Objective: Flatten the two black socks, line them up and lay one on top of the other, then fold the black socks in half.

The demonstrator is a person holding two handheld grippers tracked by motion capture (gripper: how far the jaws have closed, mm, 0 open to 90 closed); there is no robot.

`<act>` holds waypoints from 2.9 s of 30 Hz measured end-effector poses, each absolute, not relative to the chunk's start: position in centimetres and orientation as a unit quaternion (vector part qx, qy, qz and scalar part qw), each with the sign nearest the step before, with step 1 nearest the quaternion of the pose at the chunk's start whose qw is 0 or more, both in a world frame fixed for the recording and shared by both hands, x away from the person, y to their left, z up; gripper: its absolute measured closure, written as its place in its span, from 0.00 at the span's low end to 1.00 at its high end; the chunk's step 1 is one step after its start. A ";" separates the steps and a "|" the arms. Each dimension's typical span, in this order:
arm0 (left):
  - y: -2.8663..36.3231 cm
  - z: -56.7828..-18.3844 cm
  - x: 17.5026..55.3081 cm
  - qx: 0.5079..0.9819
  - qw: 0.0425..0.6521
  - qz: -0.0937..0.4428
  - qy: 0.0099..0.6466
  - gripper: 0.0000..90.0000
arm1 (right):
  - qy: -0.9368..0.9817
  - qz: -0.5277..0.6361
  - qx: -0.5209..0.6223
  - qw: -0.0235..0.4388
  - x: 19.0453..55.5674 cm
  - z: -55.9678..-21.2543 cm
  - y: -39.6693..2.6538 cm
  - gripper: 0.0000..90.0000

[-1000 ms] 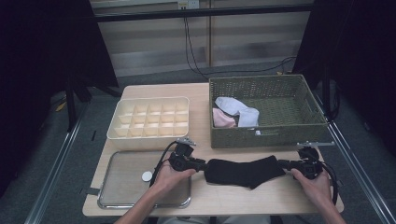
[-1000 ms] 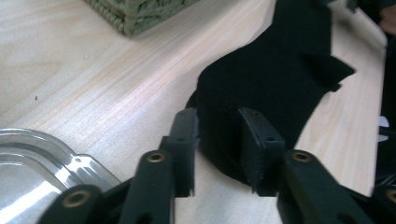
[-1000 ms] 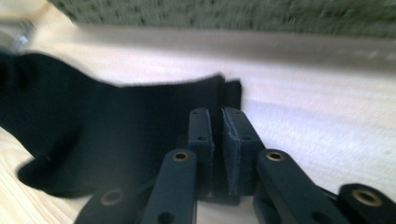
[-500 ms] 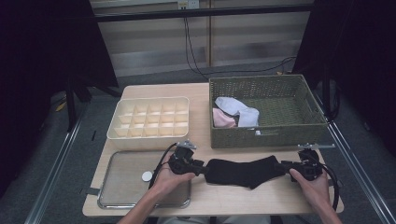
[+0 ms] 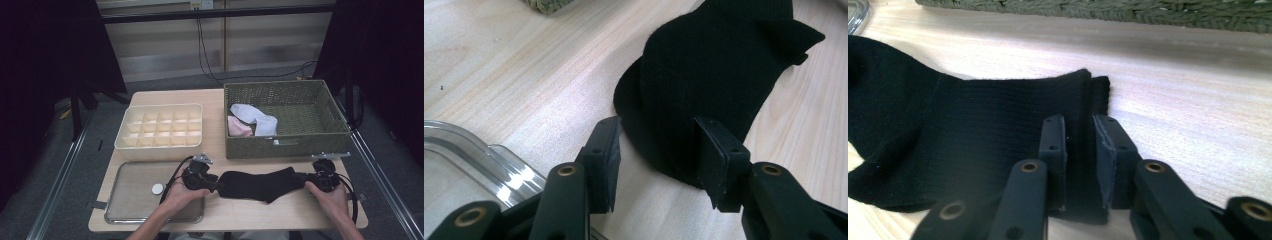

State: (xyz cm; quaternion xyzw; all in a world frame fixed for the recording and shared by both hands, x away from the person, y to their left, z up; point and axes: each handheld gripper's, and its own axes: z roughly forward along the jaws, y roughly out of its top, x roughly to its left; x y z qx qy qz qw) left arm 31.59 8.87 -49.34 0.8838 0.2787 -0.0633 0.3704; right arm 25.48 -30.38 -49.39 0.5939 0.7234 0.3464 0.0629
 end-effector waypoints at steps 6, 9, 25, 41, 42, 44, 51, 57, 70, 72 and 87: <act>8.8 -49.2 31.4 0.888 0.363 -0.050 0.278 0.61 | 0.708 0.382 0.593 0.020 25.5 -49.8 -30.9 0.91; 8.8 -49.2 31.4 0.886 0.365 -0.055 0.282 0.61 | 0.701 0.393 0.595 0.009 25.5 -49.8 -31.1 0.92; 8.9 -49.4 31.5 0.882 0.370 -0.081 0.282 0.66 | 0.692 0.414 0.591 0.017 25.3 -48.7 -31.6 0.92; 8.4 -49.6 31.4 0.881 0.368 -0.098 0.282 0.84 | 0.692 0.447 0.567 0.007 25.2 -46.8 -31.2 0.92; 8.4 -49.6 31.4 0.880 0.368 -0.098 0.284 0.84 | 0.693 0.448 0.565 0.008 25.3 -46.7 -31.1 0.92; 8.4 -49.6 31.4 0.881 0.367 -0.094 0.285 0.84 | 0.689 0.452 0.566 0.007 25.4 -46.4 -31.0 0.92; 8.3 -49.5 31.2 0.881 0.364 -0.094 0.287 0.83 | 0.698 0.461 0.548 0.008 25.5 -45.5 -29.8 0.92; 8.2 -49.4 31.1 0.884 0.360 -0.093 0.284 0.81 | 0.702 0.467 0.538 0.000 25.8 -45.2 -28.8 0.92; 8.0 -49.3 31.1 0.881 0.367 -0.103 0.281 0.82 | 0.716 0.472 0.515 -0.015 26.4 -44.5 -26.3 0.92; 8.0 -49.2 31.0 0.880 0.369 -0.104 0.281 0.81 | 0.719 0.471 0.510 -0.015 26.5 -44.6 -26.0 0.92; 7.7 -49.3 30.9 0.881 0.367 -0.103 0.279 0.78 | 0.735 0.463 0.495 -0.025 27.3 -44.8 -23.0 0.91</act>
